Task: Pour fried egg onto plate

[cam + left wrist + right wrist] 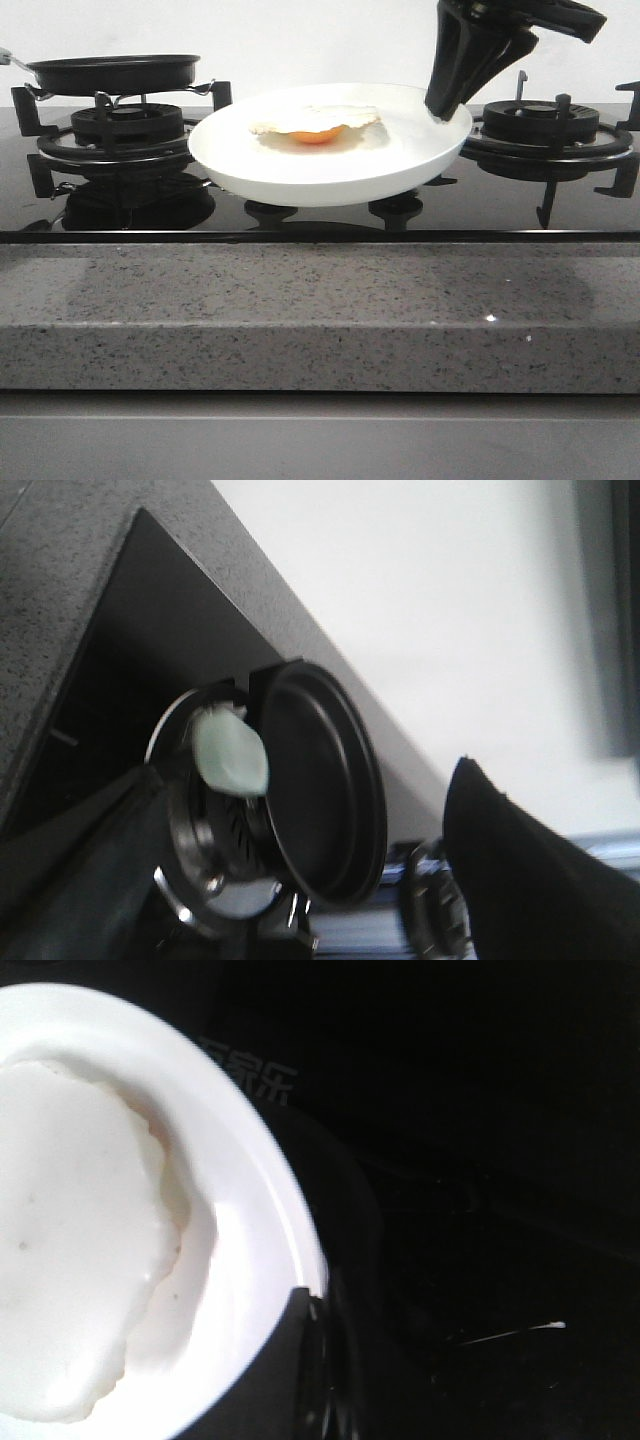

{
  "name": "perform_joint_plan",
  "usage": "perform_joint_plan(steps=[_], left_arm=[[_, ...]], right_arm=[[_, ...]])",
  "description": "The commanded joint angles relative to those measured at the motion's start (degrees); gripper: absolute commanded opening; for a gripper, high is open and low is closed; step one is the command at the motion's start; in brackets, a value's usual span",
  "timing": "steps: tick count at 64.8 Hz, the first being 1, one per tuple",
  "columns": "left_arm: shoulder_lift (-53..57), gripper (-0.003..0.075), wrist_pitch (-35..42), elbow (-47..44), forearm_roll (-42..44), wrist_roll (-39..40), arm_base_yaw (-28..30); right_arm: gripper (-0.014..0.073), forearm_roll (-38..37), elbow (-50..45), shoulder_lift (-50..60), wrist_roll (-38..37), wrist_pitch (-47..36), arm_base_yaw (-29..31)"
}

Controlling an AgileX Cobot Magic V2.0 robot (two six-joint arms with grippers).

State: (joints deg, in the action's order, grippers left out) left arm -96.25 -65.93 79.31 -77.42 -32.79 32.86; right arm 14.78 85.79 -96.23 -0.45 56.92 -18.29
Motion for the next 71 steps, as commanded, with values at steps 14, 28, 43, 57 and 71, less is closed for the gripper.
perform_joint_plan(steps=[14, 28, 43, 57, 71], left_arm=[[21.2, 0.0543, 7.5, 1.8, 28.9, 6.5, -14.9], [32.8, 0.0542, 11.9, -1.7, 59.0, 23.1, -29.6], [46.9, 0.0542, 15.3, -16.9, 65.3, 26.8, -32.9], [57.3, 0.0542, 16.5, -28.9, 65.4, 26.8, -32.9], [61.9, 0.0542, 16.6, -32.9, 65.4, 26.8, -32.9]], right_arm=[[-0.0062, 1.0, 1.4, 2.6, 0.4, -2.3, 0.1], [-0.0062, 1.0, 1.4, 2.6, 0.4, -2.3, 0.1], [-0.0062, 1.0, 1.4, 2.6, 0.4, -2.3, 0.1], [-0.0062, 1.0, 1.4, 2.6, 0.4, -2.3, 0.1], [-0.0062, 1.0, 1.4, 2.6, 0.4, -2.3, 0.1]])
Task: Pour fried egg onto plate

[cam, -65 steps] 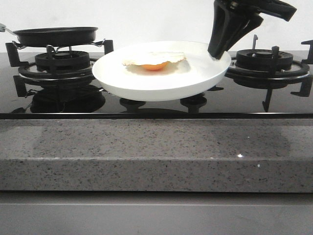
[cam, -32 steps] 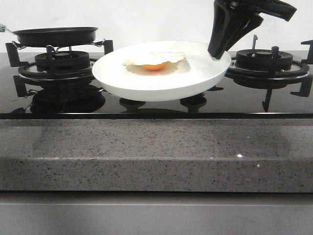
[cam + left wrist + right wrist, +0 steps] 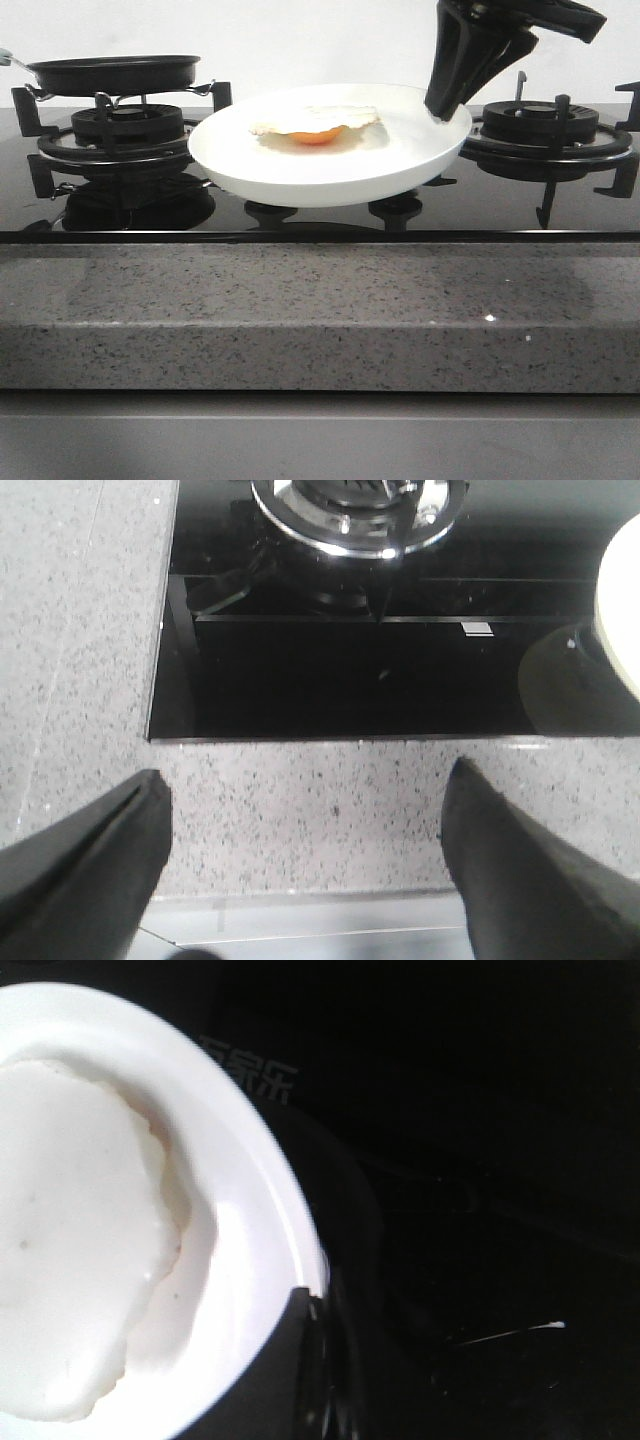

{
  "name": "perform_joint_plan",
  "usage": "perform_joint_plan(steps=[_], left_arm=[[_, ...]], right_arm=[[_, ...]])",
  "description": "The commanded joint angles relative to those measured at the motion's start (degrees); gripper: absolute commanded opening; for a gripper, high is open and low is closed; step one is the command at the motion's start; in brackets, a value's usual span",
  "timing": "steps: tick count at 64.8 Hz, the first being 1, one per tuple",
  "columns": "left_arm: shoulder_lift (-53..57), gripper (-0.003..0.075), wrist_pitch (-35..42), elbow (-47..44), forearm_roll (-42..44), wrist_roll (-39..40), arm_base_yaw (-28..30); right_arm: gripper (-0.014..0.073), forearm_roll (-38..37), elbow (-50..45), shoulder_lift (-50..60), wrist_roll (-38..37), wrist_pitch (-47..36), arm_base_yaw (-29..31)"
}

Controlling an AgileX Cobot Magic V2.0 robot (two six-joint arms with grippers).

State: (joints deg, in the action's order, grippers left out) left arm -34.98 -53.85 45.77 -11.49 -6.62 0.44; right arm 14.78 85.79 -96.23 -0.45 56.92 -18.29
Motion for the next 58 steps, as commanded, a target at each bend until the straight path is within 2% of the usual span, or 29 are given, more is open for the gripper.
perform_joint_plan(steps=[1, 26, 34, 46, 58], left_arm=[[0.7, 0.0542, 4.5, 0.6, -0.5, 0.6, -0.4], [0.7, 0.0542, 4.5, 0.6, -0.7, 0.6, -0.5], [0.7, 0.0542, 4.5, 0.6, -0.7, 0.6, -2.6], [0.7, 0.0542, 4.5, 0.6, -1.0, 0.6, -6.0], [0.7, 0.0542, 4.5, 0.6, -1.0, 0.6, -6.0]], right_arm=[[-0.0062, 1.0, 1.4, 2.6, 0.4, -2.3, 0.1], [-0.0062, 1.0, 1.4, 2.6, 0.4, -3.2, 0.1], [-0.0062, 0.9, 2.2, 2.8, 0.8, -3.4, 0.1], [-0.0062, 1.3, 8.4, 2.0, 0.9, -2.9, 1.4], [-0.0062, 2.3, 18.2, -3.0, -3.7, 0.4, 4.6]])
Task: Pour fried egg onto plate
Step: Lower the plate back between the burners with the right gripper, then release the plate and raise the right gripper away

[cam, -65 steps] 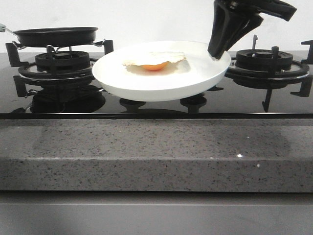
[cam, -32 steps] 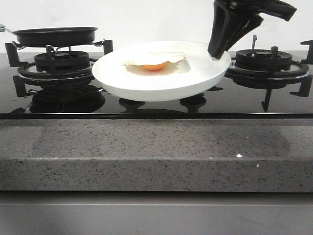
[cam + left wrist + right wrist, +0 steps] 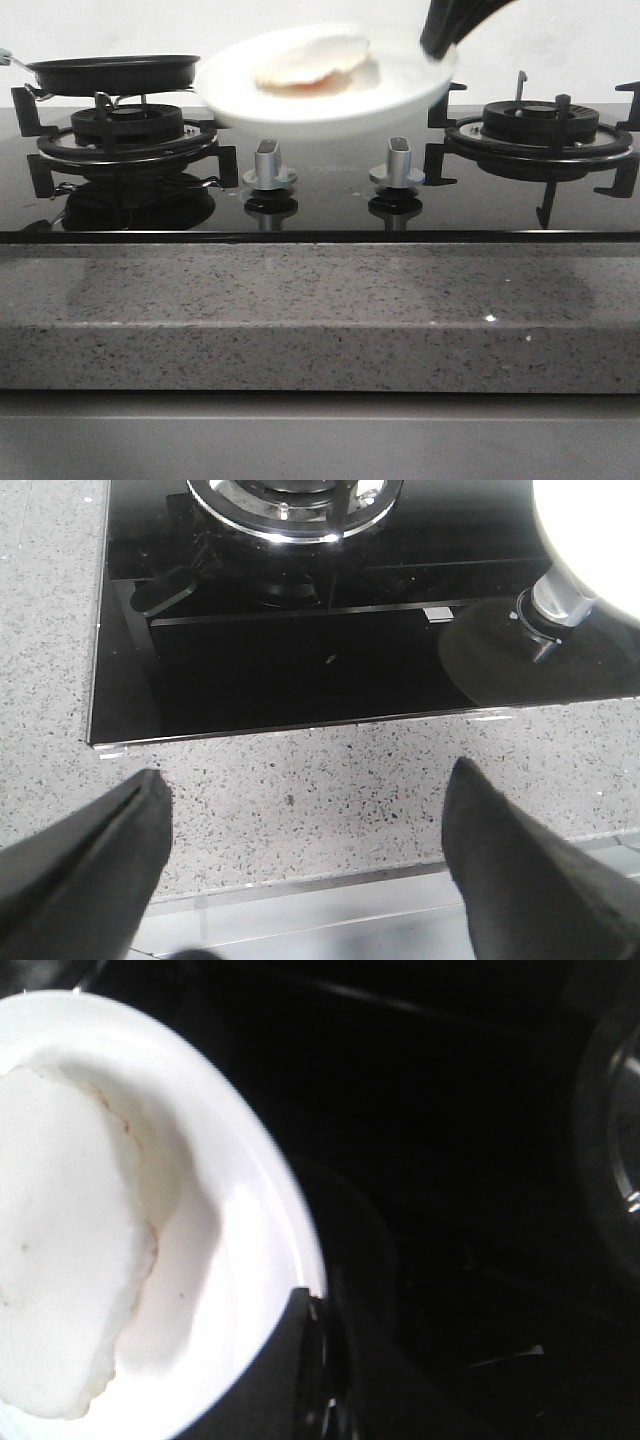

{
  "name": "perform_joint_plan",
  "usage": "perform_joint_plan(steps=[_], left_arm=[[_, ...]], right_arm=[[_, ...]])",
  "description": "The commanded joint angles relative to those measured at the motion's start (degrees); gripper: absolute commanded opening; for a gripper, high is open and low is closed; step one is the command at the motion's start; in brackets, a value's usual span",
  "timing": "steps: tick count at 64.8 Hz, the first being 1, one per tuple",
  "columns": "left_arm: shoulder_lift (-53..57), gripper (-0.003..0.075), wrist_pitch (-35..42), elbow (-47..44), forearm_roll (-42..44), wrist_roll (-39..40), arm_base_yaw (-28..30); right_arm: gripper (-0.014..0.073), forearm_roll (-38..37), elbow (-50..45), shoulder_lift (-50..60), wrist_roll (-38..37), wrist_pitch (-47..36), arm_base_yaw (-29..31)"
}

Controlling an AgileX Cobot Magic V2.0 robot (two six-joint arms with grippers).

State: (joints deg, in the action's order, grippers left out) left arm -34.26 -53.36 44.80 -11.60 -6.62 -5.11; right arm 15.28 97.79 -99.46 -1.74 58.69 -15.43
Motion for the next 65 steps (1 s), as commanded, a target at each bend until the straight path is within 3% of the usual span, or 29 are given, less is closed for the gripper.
perform_joint_plan(steps=[1, 14, 30, 37, 52, 65], left_arm=[[0.0, 0.0542, 4.1, 1.6, -0.9, 0.6, -0.4], [0.0, 0.0542, 4.1, 1.6, -0.9, 0.6, -0.4], [0.0, 0.0542, 4.1, 1.6, -0.9, 0.6, -0.4], [0.0, 0.0542, 4.1, 1.6, -0.9, 0.6, -0.4], [0.0, 0.0542, 4.1, 1.6, -0.9, 0.6, -0.4], [0.0, 0.0542, 4.1, 1.6, -0.9, 0.6, -0.4]], right_arm=[[-0.0062, 1.8, 6.6, -0.4, -2.5, -1.1, 2.0], [-0.0062, 2.0, 15.8, -8.4, -9.5, 0.2, 4.5], [-0.0051, 2.2, 18.6, -15.0, -15.4, 2.2, 5.1], [0.0022, 3.1, 18.6, -16.1, -17.3, 2.4, 5.1], [0.0321, 3.6, 18.6, -16.1, -17.3, 2.8, 5.0], [0.0329, 3.6, 18.6, -13.2, -15.6, 6.2, 5.0]])
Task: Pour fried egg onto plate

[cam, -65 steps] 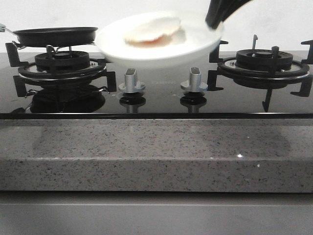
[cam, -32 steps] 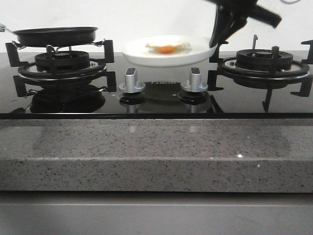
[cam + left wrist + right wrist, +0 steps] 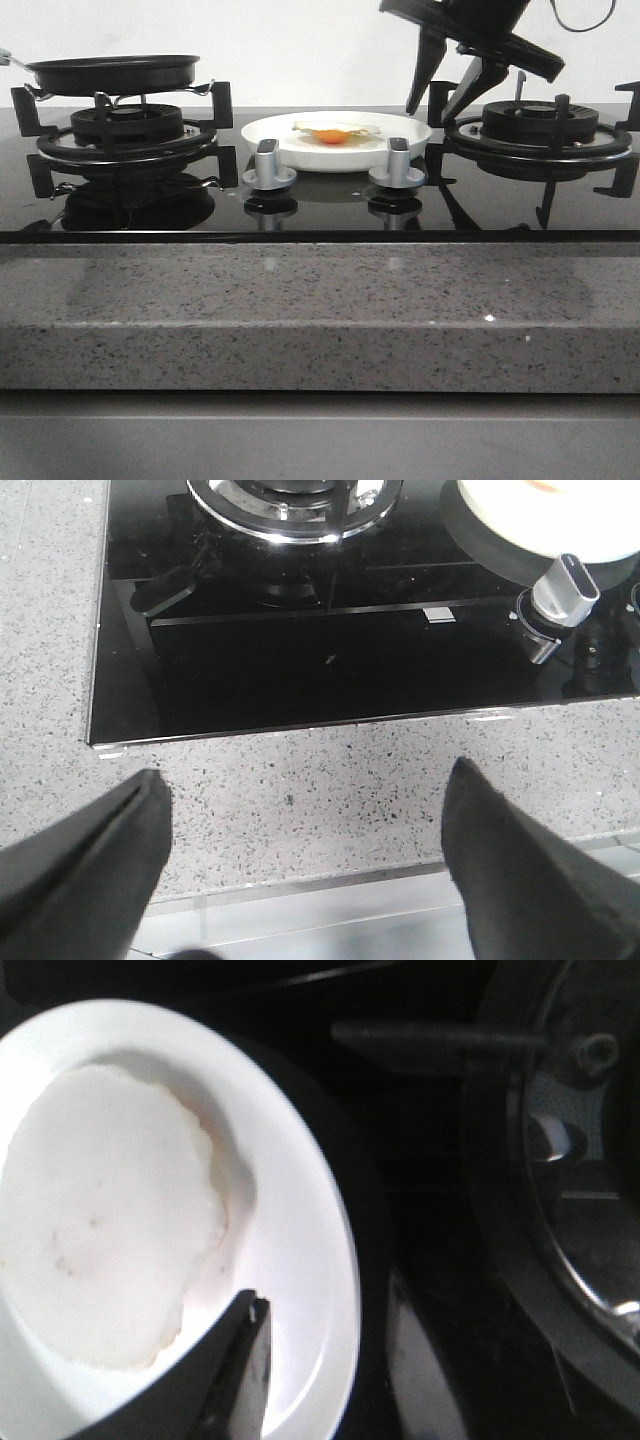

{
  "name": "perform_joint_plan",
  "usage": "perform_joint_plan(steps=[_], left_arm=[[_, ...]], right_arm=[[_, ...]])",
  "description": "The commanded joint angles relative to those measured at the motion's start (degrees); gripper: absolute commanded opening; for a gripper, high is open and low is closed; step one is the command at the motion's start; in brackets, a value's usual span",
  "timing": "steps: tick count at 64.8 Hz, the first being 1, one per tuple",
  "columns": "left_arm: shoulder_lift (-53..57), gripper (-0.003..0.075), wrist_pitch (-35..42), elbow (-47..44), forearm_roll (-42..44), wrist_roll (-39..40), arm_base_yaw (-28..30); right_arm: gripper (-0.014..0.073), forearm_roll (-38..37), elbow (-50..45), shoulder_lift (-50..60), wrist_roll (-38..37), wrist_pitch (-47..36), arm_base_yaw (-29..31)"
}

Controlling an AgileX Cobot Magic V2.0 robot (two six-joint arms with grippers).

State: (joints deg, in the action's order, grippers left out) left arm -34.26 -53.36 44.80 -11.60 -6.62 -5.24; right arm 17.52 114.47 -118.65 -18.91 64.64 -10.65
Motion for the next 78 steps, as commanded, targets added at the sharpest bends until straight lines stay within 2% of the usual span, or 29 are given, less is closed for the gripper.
perform_joint_plan(steps=[1, 16, 24, 36, 55, 78], left_arm=[[0.0, 0.0542, 4.1, 1.6, -0.9, 0.6, -0.3], [0.0, 0.0542, 4.1, 1.6, -0.9, 0.6, -0.3], [0.0, 0.0542, 4.1, 1.6, -0.9, 0.6, -0.3], [0.0, 0.0542, 4.1, 1.6, -0.9, 0.6, -0.3], [0.0, 0.0542, 4.1, 1.6, -0.9, 0.6, -0.3], [0.0, 0.0542, 4.1, 1.6, -0.9, 0.6, -0.3]], right_arm=[[0.0329, 1.4, 1.9, 6.5, 2.3, 0.8, 0.2], [0.0329, 0.6, 1.7, 13.3, 9.5, 6.5, -0.4], [0.0329, -3.0, -0.8, 18.9, 12.6, 8.1, -2.8], [0.0329, -10.7, -14.4, 32.6, 12.6, 2.0, -8.0], [0.0329, -17.1, -39.8, 54.3, 12.6, -9.7, -8.4], [0.0329, -18.5, -61.1, 72.0, 12.6, -10.6, -8.4]])
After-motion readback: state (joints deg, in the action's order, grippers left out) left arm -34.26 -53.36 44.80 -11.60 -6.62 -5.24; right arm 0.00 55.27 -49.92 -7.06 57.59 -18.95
